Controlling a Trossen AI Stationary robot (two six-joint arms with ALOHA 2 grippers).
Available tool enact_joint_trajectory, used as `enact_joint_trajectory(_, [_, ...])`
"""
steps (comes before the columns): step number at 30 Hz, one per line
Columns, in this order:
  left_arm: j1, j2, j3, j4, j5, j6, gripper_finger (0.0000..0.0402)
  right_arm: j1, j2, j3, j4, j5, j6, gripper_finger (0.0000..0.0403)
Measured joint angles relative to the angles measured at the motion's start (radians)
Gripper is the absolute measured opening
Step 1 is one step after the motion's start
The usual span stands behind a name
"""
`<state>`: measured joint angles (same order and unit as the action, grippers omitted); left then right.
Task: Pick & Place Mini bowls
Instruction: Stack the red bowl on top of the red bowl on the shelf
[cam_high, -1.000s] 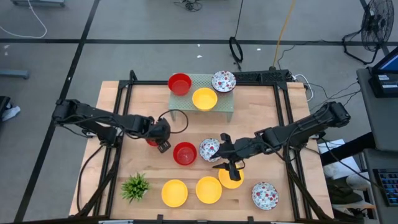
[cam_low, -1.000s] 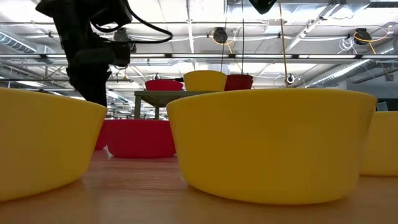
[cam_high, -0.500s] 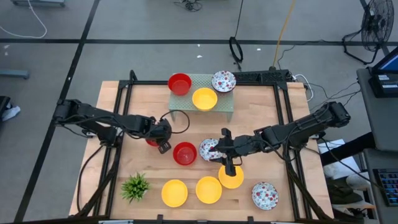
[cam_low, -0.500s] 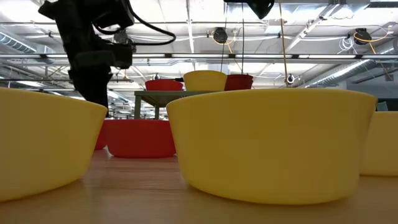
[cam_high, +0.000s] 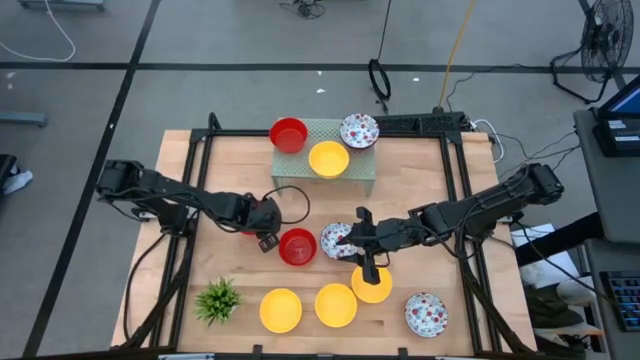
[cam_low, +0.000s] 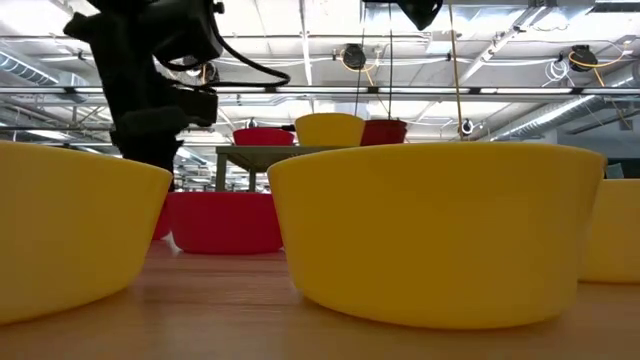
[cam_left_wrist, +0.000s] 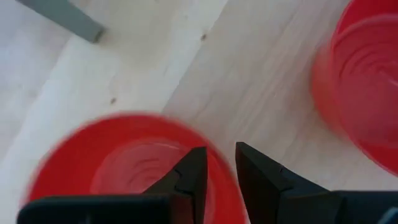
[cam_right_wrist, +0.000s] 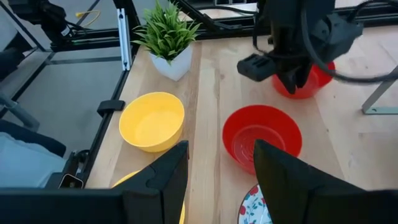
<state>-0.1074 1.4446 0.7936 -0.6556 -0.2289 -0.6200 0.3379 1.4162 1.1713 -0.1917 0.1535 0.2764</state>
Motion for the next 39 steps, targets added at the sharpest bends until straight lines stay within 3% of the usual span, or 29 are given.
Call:
enact_joint_trajectory(27, [0.001, 0.054, 0.0, -0.03, 0.046, 0.023, 0.0086, 0.0, 0.0, 0.0, -0.011, 0.001, -0.008, 0.0167])
enact_joint_trajectory(33, [0.001, 0.045, 0.0, -0.038, 0.053, 0.036, 0.0012, 0.0, 0.0, 0.0, -0.011, 0.001, -0.008, 0.0167])
enact_joint_trajectory(39, [-0.011, 0.006, 0.0, -0.061, 0.098, 0.065, 0.0006, 0.001, 0.0, 0.0, -0.011, 0.002, -0.003, 0.0167])
